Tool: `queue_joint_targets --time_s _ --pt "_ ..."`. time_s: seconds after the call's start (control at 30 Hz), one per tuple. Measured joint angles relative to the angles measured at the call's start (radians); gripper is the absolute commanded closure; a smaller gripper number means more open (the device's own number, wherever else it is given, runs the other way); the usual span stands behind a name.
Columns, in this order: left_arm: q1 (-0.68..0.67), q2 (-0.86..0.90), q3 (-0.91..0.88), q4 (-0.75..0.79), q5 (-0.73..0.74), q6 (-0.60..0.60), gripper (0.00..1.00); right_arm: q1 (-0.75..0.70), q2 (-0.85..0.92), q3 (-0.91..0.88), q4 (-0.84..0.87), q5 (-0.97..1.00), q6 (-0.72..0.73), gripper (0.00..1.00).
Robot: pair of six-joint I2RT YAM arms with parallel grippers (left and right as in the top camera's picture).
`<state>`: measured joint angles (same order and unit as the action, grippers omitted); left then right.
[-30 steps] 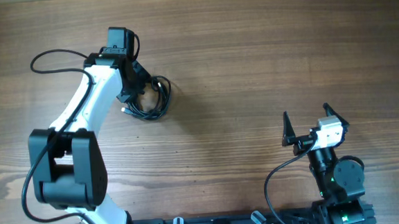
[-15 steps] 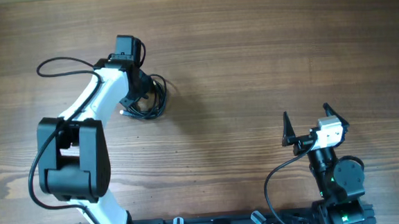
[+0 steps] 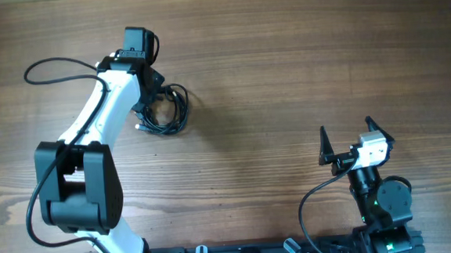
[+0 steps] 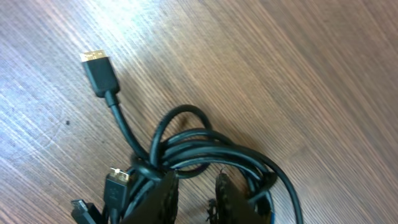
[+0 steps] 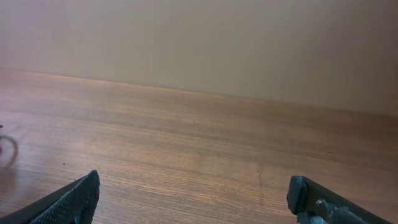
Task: Untangle cables
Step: 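Lift the cable bundle with the left gripper and pull it rightward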
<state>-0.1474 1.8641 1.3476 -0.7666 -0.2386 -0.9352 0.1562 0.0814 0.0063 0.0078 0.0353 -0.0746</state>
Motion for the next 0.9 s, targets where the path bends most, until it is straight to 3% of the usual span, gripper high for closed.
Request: queue_joint_targets --time_s 0.2,0.27,0.33,0.37,0.43,0.9 --pt "0.000 0.000 -0.101 0.050 -0.019 -0.105 0.71 0.000 0.000 0.000 0.000 0.000 0.000 0.00" --pt "0.000 0.000 -0.119 0.061 -0.019 -0.120 0.80 0.000 0.000 0.000 0.000 0.000 0.000 0.00" --pt "0.000 0.000 -0.128 0.071 -0.019 -0.133 0.81 0.000 0.000 0.000 0.000 0.000 0.000 0.00" --pt "0.000 0.000 -0.130 0.080 -0.019 -0.134 0.73 0.000 0.000 0.000 0.000 0.000 0.000 0.00" --pt "0.000 0.000 -0.133 0.111 -0.019 -0.138 0.69 0.000 0.000 0.000 0.000 0.000 0.000 0.00" --pt "-0.002 -0.056 -0.119 0.093 -0.019 -0.112 0.76 0.000 0.000 0.000 0.000 0.000 0.000 0.00"
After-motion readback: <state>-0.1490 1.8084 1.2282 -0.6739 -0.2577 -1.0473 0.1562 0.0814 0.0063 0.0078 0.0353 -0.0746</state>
